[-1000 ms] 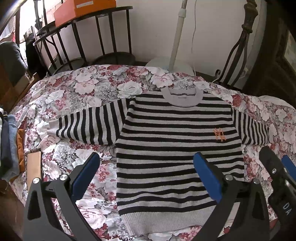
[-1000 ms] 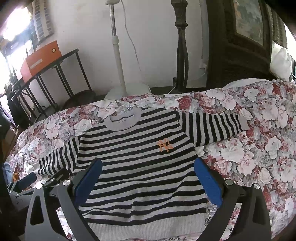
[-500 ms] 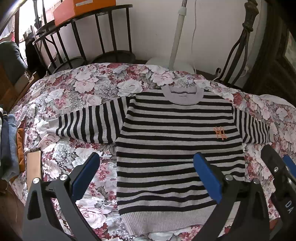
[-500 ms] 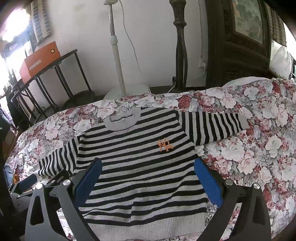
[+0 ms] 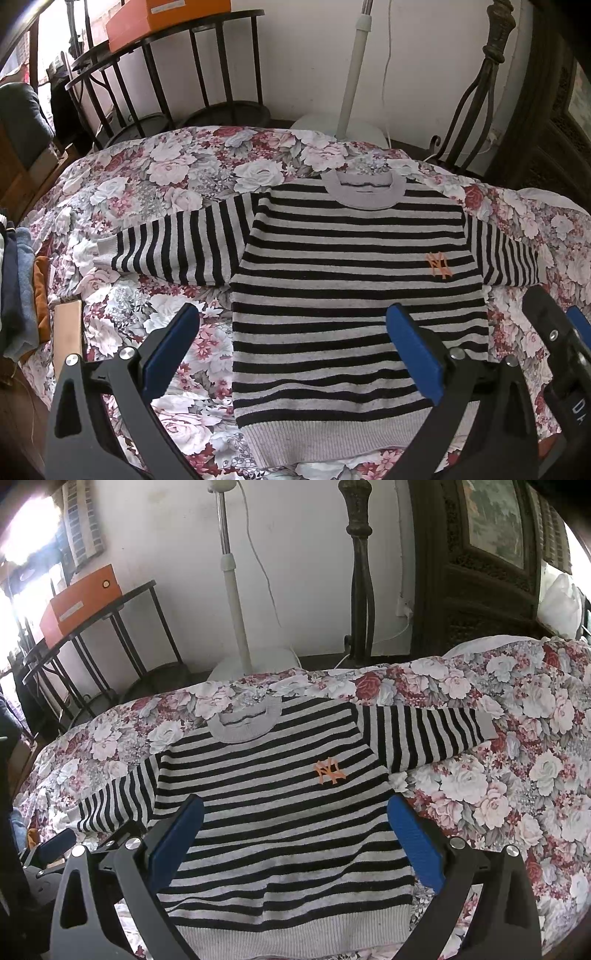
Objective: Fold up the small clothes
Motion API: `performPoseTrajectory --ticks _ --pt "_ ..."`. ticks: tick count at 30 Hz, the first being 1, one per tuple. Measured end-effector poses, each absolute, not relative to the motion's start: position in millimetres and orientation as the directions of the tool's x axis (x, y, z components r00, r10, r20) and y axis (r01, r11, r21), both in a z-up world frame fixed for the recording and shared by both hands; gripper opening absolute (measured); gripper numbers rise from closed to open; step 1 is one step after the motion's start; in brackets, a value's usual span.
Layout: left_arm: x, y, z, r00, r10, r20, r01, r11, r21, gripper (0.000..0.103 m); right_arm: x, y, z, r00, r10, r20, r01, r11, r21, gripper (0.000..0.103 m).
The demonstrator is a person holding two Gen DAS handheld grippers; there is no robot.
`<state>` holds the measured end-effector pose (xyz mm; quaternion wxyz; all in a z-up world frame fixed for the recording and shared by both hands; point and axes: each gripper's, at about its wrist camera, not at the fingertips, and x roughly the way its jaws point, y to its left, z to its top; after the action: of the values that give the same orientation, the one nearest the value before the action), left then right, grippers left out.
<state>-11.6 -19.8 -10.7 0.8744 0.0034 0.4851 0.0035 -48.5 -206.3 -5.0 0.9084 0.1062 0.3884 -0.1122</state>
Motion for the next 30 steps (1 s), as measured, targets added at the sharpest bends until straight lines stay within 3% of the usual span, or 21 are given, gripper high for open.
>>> performPoseTrajectory --ticks 30 --pt "-10.8 -19.5 -13.7 0.527 0.019 -0.850 -0.010 1.000 0.016 0.099 -47.9 -208.9 -5.6 0.674 -0.121 -0.729 0.292 0.950 0.113 0.100"
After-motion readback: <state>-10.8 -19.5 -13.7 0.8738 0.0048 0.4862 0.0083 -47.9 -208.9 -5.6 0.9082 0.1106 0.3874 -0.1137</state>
